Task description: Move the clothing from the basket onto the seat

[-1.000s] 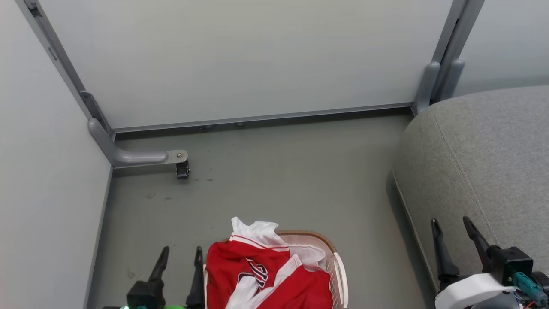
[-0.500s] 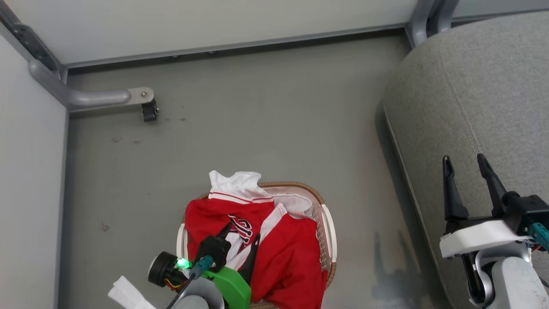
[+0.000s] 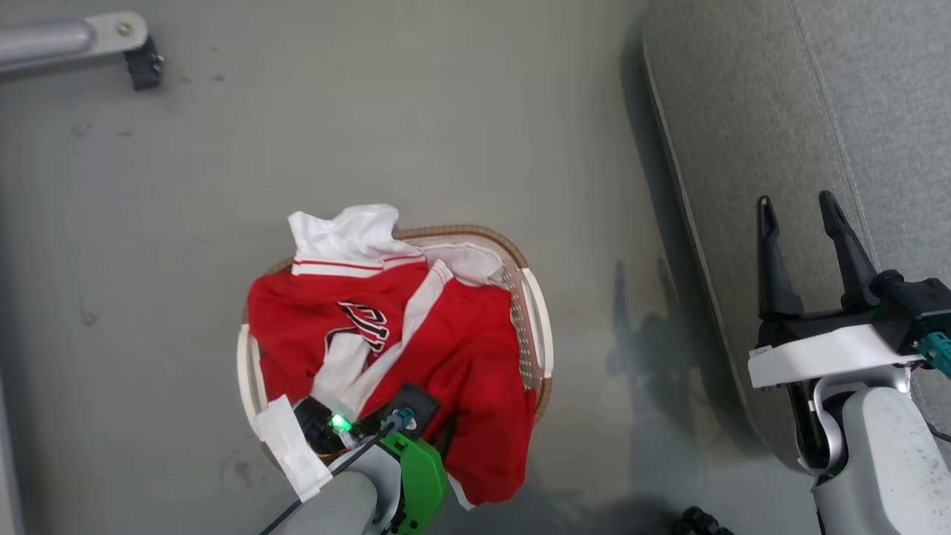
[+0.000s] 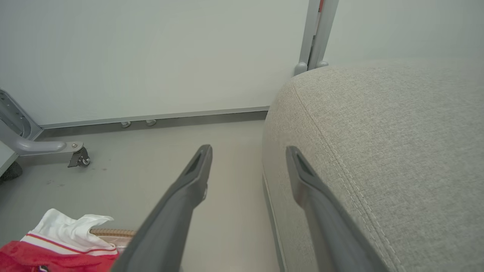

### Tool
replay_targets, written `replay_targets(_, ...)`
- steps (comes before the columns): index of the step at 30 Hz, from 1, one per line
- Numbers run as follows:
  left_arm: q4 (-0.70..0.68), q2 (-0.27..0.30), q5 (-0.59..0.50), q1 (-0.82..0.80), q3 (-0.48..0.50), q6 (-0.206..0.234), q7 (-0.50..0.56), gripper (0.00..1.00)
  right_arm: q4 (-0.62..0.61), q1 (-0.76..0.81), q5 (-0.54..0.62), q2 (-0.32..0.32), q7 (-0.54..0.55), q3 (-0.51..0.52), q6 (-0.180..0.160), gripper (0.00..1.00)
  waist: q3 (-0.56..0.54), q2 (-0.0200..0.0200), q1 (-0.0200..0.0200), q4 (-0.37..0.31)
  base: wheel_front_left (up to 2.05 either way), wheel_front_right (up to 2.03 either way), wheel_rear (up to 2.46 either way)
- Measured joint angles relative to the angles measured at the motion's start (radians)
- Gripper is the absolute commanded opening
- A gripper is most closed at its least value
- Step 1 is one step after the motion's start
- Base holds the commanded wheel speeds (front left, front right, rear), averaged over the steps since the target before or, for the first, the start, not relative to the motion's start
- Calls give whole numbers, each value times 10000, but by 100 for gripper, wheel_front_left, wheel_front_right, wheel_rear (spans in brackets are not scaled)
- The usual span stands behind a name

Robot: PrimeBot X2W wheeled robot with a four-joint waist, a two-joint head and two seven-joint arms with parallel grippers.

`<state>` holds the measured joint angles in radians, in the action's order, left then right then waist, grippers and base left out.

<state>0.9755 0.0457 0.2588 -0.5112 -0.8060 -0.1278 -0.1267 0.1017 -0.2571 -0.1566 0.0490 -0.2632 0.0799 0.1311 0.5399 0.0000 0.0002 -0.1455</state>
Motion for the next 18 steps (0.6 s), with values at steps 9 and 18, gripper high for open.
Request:
replay_targets(9, 1283, 10, 516, -550, -591, 0, 293, 100, -96, -307, -336, 0, 0, -389, 0, 100, 1173, 0, 0, -614, 0, 0, 0)
replay_targets(18, 2201, 10, 842, -1287, -485, 224, 155, 100, -234, -497, -568, 0, 0, -548, 0, 100, 1953, 1, 0, -1113, 0, 0, 0)
